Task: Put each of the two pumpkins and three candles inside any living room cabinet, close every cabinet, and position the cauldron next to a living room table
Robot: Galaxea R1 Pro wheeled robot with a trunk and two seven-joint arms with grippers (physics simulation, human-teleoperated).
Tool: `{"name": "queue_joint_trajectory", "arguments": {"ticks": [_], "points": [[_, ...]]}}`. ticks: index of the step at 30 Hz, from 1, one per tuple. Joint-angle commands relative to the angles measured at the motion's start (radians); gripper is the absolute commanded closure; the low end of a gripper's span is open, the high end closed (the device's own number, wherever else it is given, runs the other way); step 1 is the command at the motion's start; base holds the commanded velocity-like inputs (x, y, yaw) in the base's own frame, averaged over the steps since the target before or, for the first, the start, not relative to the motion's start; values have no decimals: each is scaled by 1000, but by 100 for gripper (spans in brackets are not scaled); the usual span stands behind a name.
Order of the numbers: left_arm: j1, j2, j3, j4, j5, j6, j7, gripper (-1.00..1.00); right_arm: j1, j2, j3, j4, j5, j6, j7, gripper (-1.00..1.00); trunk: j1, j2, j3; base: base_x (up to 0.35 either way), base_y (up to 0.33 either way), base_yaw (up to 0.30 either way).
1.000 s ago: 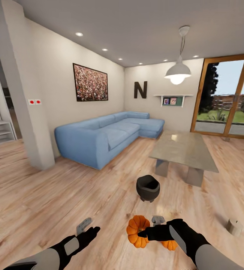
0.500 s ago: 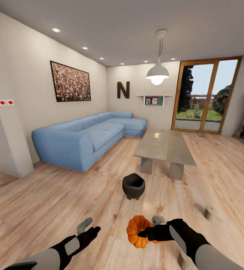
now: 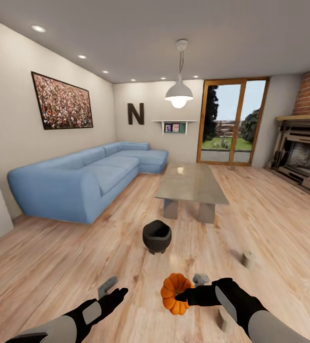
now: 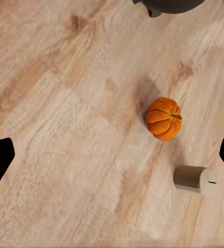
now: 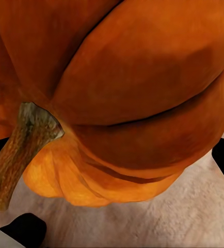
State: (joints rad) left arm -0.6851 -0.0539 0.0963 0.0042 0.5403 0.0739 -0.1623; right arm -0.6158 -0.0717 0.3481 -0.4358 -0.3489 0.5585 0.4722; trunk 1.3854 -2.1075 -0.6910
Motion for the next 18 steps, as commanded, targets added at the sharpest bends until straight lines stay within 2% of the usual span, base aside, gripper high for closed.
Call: {"name": "queue_joint_trajectory", "arguments": {"ticks": [1, 8, 18], "points": [[-1, 0, 8, 0, 2, 4, -3, -100, -1, -1, 5, -1, -5, 4, -3, 100, 0, -1, -2, 74, 278, -274], [-1, 0, 8, 0, 1, 4, -3, -100, -1, -2, 5, -1, -5, 4, -4, 100, 0, -1, -10, 70, 232, -201], [-1, 0, 8, 0, 1, 4, -3, -100, -1, -3, 0, -1, -6, 3, -3, 100, 0, -1, -16, 7, 16, -29]]}}
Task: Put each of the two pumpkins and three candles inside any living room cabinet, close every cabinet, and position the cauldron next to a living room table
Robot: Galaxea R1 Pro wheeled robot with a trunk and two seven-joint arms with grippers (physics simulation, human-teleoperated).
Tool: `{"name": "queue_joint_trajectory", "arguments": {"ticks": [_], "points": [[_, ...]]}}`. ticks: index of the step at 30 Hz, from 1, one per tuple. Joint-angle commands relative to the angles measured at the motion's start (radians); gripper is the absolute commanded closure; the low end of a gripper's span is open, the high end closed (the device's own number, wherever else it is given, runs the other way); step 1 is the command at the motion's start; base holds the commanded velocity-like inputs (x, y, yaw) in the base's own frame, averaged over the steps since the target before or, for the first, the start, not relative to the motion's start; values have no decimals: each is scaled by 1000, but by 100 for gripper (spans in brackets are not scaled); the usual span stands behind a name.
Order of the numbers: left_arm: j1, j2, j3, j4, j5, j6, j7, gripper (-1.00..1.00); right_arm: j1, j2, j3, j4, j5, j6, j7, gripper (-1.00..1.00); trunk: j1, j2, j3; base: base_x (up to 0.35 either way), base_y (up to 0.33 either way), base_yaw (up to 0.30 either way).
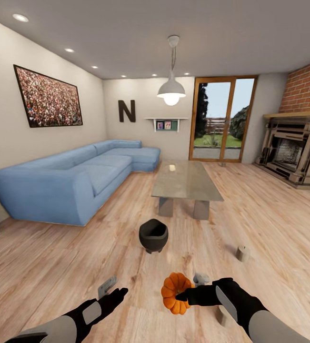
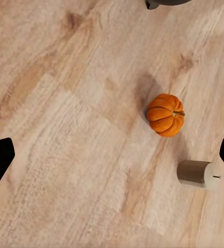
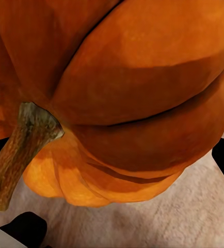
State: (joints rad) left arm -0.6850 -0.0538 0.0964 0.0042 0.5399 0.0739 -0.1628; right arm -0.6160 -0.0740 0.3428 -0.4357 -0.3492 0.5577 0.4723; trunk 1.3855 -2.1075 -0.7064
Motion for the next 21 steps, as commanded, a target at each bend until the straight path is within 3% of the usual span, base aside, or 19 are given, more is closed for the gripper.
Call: {"name": "queue_joint_trajectory", "arguments": {"ticks": [1, 21], "points": [[-1, 0, 8, 0, 2, 4, -3, -100, -1, -1, 5, -2, -6, 4, -3, 100, 0, -1, -2, 0, 1, -86], [-1, 0, 8, 0, 2, 4, -3, -100, -1, -3, 4, -1, -7, 4, -3, 100, 0, -1, -31, 0, 0, -158]]}}
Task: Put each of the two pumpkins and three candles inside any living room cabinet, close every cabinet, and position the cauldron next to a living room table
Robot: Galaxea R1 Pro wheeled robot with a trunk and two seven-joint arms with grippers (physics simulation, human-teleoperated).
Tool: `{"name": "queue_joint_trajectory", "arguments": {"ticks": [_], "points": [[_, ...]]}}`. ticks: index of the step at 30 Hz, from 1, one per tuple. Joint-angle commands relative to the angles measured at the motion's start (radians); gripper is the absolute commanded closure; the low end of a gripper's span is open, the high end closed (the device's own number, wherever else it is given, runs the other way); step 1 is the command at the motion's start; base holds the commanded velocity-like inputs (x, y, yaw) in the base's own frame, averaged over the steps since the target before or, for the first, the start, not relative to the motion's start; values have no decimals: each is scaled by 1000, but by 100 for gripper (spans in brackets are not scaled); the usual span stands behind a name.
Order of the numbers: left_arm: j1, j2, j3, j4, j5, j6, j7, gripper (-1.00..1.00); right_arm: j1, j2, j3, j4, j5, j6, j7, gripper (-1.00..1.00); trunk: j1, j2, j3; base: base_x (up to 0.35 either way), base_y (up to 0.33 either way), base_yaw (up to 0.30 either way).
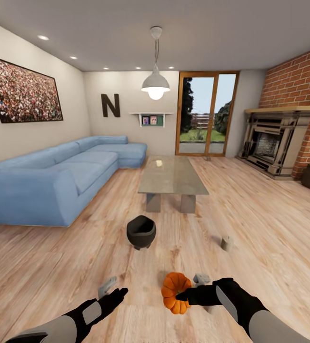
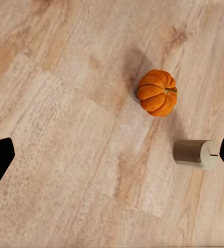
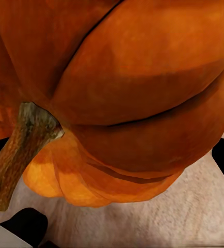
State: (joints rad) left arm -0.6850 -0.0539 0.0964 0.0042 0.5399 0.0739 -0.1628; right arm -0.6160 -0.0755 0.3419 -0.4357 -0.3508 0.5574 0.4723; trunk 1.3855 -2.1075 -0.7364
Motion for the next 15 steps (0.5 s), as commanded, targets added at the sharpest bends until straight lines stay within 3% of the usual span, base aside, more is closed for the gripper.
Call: {"name": "queue_joint_trajectory", "arguments": {"ticks": [1, 15], "points": [[-1, 0, 8, 0, 2, 4, -3, -100, -1, -1, 5, -2, -5, 4, -3, 100, 0, -1, -2, 0, 5, -232], [-1, 0, 8, 0, 2, 4, -3, -100, -1, -11, 5, -2, -5, 3, 5, 100, 0, -1, -4, 54, 246, -290]]}}
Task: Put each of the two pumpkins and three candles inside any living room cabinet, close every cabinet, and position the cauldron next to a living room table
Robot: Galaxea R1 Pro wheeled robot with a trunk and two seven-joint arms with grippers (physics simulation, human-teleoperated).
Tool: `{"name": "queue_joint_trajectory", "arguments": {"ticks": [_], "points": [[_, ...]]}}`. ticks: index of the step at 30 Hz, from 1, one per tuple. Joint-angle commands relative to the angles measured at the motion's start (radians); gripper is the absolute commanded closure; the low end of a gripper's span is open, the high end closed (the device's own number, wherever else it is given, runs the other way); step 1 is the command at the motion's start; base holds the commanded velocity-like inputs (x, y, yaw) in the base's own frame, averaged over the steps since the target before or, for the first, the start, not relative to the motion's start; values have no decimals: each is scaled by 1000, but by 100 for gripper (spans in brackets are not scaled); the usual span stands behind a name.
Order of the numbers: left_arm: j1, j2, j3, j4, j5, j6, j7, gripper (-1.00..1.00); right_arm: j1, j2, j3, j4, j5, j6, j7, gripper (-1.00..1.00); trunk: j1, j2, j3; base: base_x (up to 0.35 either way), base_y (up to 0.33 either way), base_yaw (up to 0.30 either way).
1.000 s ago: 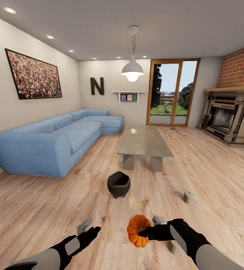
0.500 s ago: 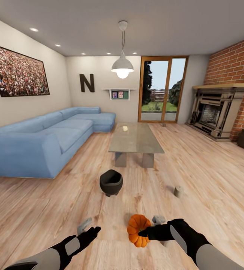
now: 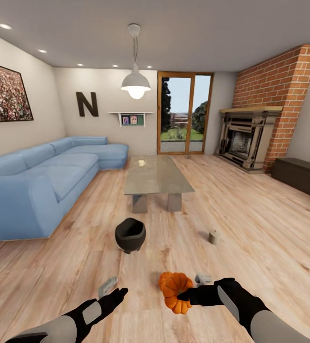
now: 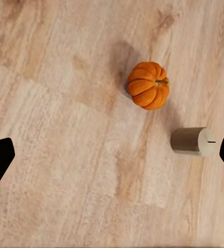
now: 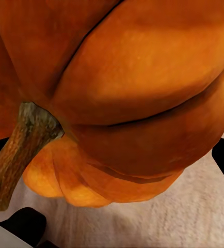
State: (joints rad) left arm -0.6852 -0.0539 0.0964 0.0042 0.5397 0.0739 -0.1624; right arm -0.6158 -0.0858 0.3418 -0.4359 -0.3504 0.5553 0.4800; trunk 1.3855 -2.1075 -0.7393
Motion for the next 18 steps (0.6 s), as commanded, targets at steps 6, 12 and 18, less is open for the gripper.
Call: {"name": "queue_joint_trajectory", "arguments": {"ticks": [6, 12, 18], "points": [[0, 0, 8, 0, 2, 4, -5, -100, -1, 0, 5, -1, -6, 5, -5, 100, 0, 0, -1, 4, 289, -297], [-1, 0, 8, 0, 2, 4, -5, -100, -1, -1, 5, -1, -6, 5, -7, 100, 0, 0, -1, 0, 289, -297], [-1, 0, 8, 0, 2, 4, -6, -100, -1, -1, 5, -1, -6, 5, -8, 100, 0, 0, -1, 0, 152, -297]]}}
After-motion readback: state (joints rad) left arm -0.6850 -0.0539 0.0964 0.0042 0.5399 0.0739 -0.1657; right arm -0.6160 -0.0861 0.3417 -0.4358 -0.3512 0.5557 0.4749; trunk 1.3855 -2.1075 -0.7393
